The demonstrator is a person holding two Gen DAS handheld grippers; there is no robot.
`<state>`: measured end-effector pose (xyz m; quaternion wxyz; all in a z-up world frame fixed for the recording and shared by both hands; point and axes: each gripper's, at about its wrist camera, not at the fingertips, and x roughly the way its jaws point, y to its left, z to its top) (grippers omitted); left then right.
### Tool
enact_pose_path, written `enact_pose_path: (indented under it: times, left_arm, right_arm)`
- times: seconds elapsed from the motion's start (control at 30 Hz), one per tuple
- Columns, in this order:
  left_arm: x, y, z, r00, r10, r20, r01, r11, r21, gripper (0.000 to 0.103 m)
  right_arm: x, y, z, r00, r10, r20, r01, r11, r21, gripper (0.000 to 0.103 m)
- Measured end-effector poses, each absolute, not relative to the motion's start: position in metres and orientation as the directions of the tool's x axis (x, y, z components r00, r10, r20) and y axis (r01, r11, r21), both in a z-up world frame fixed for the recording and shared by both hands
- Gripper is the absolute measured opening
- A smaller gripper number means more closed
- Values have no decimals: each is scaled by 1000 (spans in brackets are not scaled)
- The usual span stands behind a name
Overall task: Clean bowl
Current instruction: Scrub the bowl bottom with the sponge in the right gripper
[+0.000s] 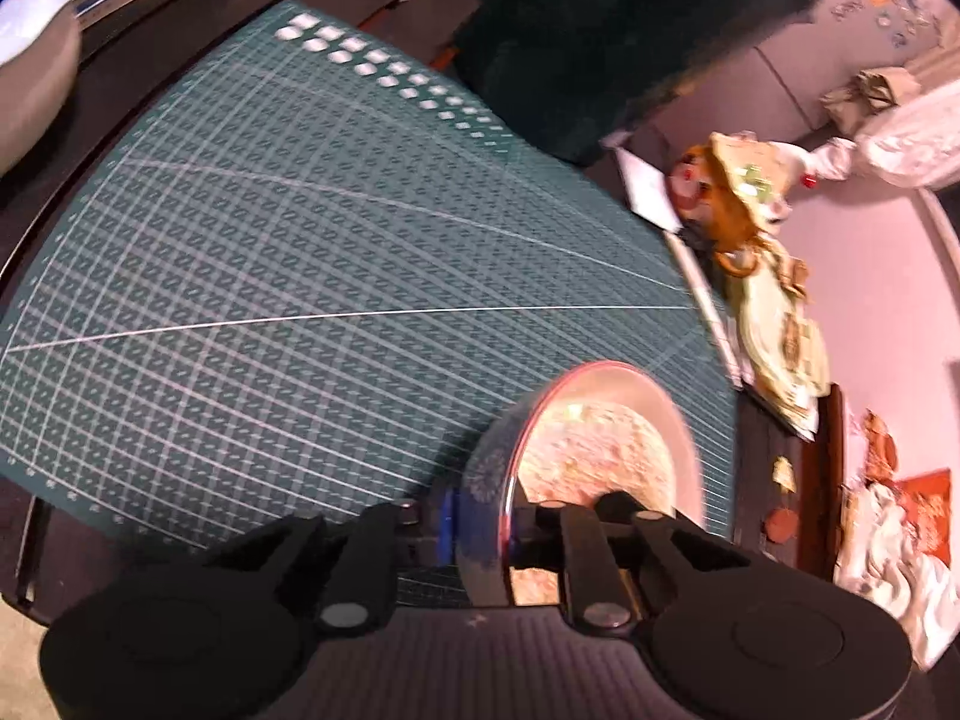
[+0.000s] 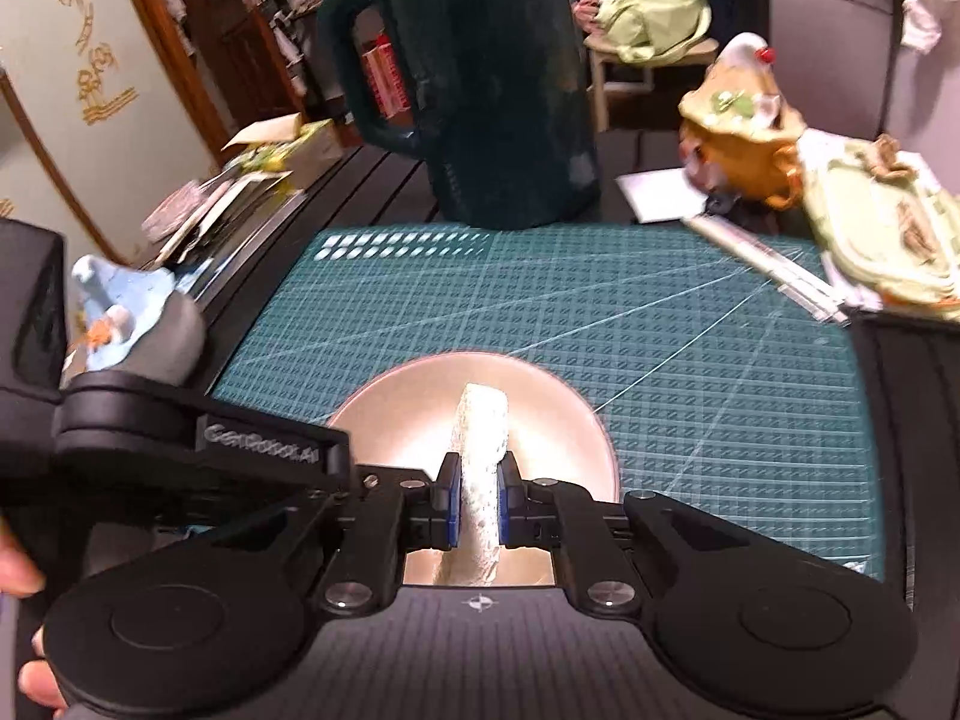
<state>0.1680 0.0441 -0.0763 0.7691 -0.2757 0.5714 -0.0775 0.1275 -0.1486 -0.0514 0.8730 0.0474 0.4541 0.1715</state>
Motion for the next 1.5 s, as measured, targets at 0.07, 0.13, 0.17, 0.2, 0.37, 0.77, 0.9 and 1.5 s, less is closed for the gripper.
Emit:
enact_pose_path:
  times: [0.07, 0.13, 0.17, 0.2, 0.37, 0.77, 0.9, 1.5]
  left_arm:
    - [168, 45, -77, 336, -432, -837, -199, 836, -511, 12]
    - [168, 44, -76, 342, -423, -839, -190, 843, -503, 12]
    - [168, 43, -76, 347, -418, -839, -184, 847, -499, 12]
    - [169, 45, -76, 350, -422, -836, -186, 844, -504, 12]
    - [173, 51, -82, 357, -456, -815, -208, 812, -545, 14]
    - [170, 53, -87, 348, -486, -802, -227, 786, -575, 16]
    - [170, 54, -88, 348, -489, -800, -230, 783, -578, 16]
    - [173, 58, -91, 342, -500, -795, -226, 778, -586, 17]
  right_arm:
    - [124, -141, -48, 563, 267, -782, -263, 955, 136, 10]
    - [121, -134, -45, 598, 189, -779, -265, 964, 30, 10]
    - [117, -130, -38, 630, 167, -759, -271, 962, -14, 10]
    - [112, -127, -30, 661, 147, -736, -276, 959, -56, 10]
    - [112, -129, -24, 662, 203, -721, -293, 956, 1, 10]
    - [112, -124, -34, 687, 106, -719, -276, 953, -123, 10]
    - [112, -138, -19, 685, 198, -702, -290, 957, -14, 10]
    - [118, -137, -40, 615, 227, -755, -274, 959, 65, 10]
